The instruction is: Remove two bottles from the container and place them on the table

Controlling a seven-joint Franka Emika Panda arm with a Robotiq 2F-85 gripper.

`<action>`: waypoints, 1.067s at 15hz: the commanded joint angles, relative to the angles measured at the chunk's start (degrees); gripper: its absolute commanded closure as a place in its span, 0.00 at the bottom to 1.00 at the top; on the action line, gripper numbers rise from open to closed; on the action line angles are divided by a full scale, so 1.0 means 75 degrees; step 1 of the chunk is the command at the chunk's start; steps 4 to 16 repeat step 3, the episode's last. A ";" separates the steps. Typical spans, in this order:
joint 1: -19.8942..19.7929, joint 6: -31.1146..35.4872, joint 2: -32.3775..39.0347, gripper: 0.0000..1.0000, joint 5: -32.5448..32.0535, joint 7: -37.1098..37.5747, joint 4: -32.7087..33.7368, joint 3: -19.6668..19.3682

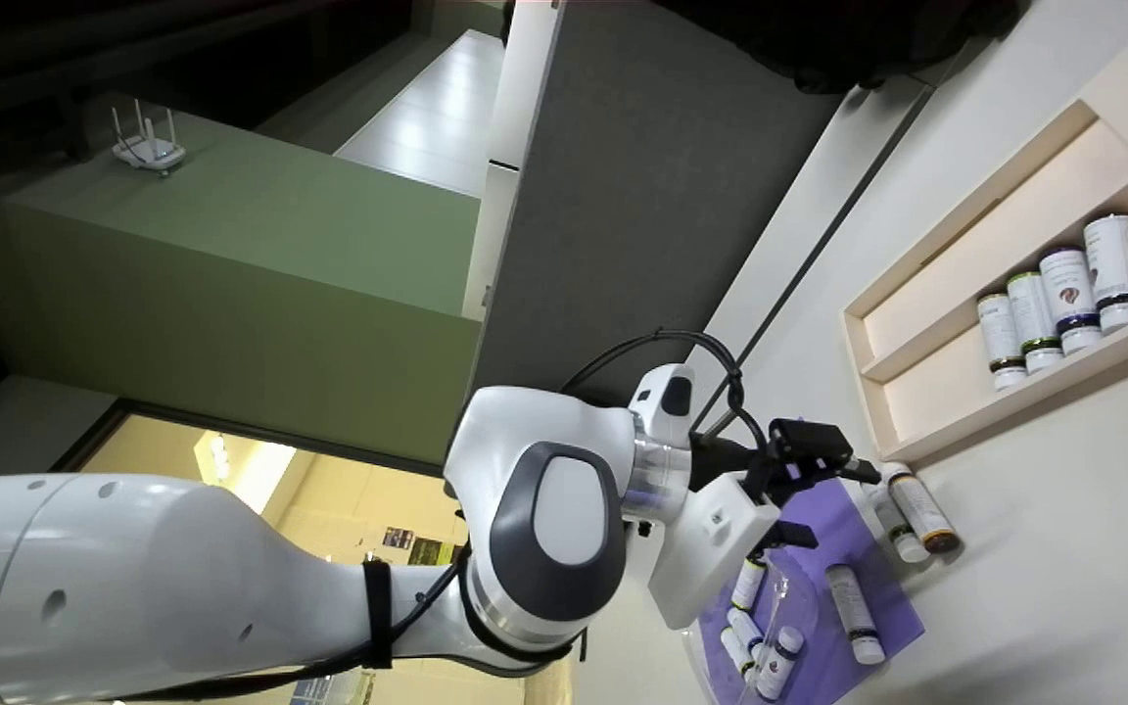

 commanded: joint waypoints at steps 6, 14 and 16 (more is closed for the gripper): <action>0.1010 -0.0786 -0.0580 0.00 0.0015 0.0243 0.0000 -0.0916; 0.1010 -0.0786 -0.0580 0.00 0.0015 0.0243 0.0000 -0.0916; 0.1010 -0.0786 -0.0580 0.00 0.0015 0.0243 0.0000 -0.0916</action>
